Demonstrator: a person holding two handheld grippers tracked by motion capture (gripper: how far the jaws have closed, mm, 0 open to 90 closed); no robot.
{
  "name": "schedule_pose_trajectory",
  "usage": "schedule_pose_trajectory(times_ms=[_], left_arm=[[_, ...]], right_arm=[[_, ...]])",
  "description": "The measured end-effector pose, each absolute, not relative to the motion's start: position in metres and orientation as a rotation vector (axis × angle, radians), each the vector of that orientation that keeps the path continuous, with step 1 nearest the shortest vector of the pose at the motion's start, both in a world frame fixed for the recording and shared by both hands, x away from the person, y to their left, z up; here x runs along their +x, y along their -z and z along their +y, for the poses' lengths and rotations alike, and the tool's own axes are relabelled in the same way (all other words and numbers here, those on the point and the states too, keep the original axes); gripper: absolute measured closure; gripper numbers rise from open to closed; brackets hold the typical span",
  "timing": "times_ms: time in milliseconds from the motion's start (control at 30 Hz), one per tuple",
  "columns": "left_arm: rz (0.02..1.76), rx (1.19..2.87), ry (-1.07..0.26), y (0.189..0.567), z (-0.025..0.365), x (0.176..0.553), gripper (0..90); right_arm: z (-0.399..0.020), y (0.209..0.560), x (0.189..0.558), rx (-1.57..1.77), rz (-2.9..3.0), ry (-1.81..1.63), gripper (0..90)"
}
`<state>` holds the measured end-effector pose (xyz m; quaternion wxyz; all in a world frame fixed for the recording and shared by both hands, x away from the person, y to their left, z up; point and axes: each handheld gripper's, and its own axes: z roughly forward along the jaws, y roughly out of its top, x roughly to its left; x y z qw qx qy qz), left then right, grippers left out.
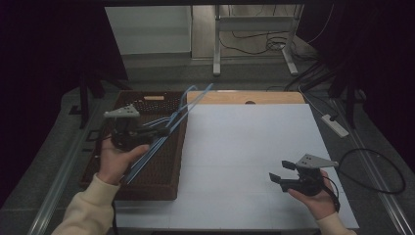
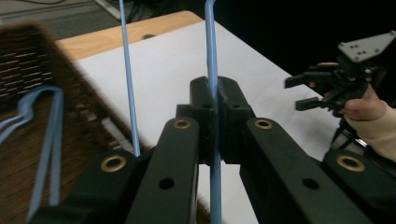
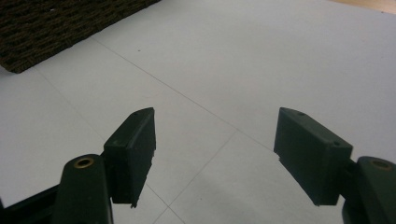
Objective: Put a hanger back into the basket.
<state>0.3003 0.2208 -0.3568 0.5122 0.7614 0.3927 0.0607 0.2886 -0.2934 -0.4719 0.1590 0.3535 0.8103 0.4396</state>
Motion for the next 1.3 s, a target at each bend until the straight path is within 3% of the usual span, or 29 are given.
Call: schedule_pose_trajectory(times_ms=[367, 1067, 1300], left_arm=[[1.043, 1.854, -0.164, 0.381, 0.274, 0.313, 86.8], [1.149, 1.971, -0.074, 0.426, 0.281, 0.329, 86.8], [1.272, 1.976, -0.075, 0.442, 0.294, 0.339, 86.5]], right_arm=[[-0.292, 0.473, 0.290, 1.012, 2.322, -1.243, 30.3], [-0.291, 0.476, 0.290, 1.016, 2.330, -1.231, 30.4], [-0.291, 0.477, 0.290, 1.016, 2.337, -1.224, 30.3]])
